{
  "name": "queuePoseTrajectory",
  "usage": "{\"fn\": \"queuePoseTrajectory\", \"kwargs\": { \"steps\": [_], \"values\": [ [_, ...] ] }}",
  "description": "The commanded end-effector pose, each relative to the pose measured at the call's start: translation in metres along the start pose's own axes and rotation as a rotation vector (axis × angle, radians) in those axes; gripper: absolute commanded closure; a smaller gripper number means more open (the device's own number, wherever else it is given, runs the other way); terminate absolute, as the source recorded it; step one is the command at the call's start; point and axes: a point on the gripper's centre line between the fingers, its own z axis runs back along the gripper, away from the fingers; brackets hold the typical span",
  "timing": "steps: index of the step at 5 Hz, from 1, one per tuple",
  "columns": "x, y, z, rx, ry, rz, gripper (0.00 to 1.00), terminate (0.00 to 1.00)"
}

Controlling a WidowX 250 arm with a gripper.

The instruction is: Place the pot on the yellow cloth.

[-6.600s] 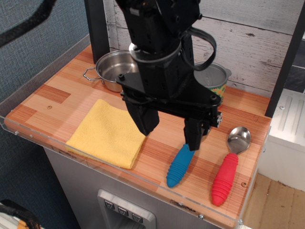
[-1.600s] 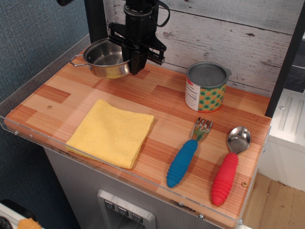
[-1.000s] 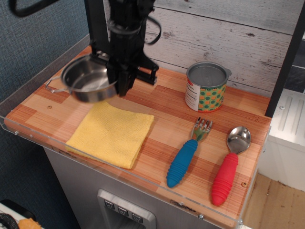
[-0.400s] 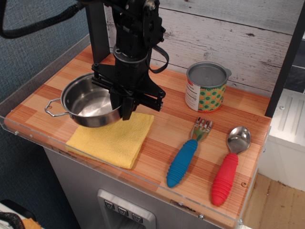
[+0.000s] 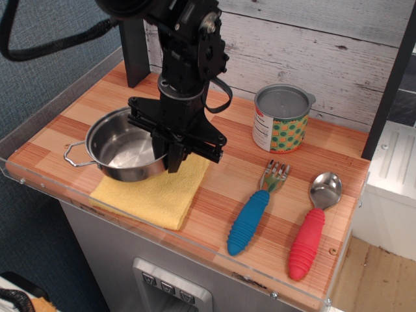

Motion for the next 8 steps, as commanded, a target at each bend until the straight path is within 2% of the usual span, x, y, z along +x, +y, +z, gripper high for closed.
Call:
{"fn": "queuePoseTrajectory", "kwargs": {
  "steps": [1, 3, 4, 5, 6, 7, 8],
  "values": [
    [0.004, -0.008, -0.005, -0.021, -0.036, -0.027, 1.00, 0.00],
    [0.001, -0.012, -0.014, -0.024, -0.014, -0.036, 1.00, 0.00],
    [0.001, -0.012, -0.014, -0.070, -0.003, -0.053, 0.00, 0.00],
    [-0.001, -0.007, -0.008, -0.137, -0.028, -0.035, 0.00, 0.00],
    [-0.004, -0.002, -0.003, -0.228, -0.034, -0.017, 0.00, 0.00],
    [-0.002, 0.003, 0.007, -0.258, -0.057, -0.014, 0.00, 0.00],
    [0.005, 0.009, 0.024, -0.245, -0.101, -0.012, 0.00, 0.00]
  ]
}}
